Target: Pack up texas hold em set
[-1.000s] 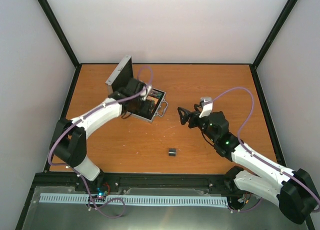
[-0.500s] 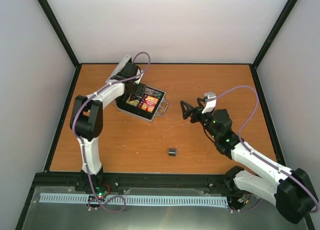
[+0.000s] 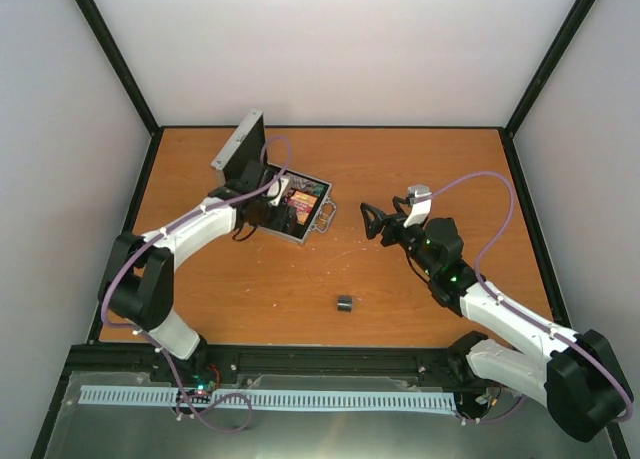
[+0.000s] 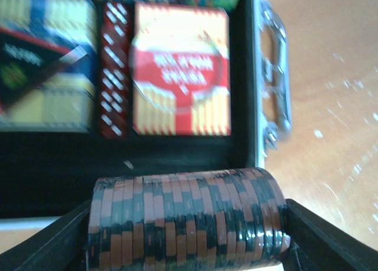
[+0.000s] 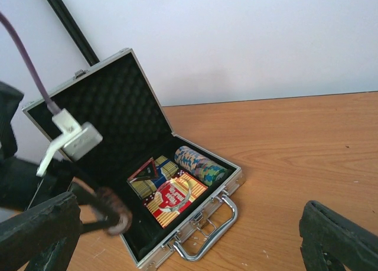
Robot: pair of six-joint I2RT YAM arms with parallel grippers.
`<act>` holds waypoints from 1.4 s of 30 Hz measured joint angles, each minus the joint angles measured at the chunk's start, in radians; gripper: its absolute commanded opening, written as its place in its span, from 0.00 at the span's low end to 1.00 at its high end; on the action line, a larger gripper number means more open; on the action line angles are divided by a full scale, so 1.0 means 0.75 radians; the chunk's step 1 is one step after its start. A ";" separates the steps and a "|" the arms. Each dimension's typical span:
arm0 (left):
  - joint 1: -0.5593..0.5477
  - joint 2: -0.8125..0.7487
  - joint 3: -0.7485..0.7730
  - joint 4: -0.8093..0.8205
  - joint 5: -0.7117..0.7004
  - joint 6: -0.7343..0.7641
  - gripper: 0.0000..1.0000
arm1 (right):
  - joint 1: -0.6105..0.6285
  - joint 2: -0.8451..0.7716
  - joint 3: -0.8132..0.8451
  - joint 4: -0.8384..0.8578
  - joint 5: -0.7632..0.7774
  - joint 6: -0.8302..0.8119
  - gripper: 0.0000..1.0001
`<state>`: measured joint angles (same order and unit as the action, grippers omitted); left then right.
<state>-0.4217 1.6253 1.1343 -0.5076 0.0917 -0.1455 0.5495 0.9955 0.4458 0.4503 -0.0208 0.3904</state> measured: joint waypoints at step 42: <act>-0.034 0.255 0.178 -0.138 0.108 -0.001 0.56 | -0.017 0.003 -0.022 0.023 -0.058 0.015 1.00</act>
<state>-0.4473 1.8168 1.2678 -0.6109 0.1730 -0.1463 0.5369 0.9977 0.4290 0.4679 -0.0647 0.4019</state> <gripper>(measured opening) 0.766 0.999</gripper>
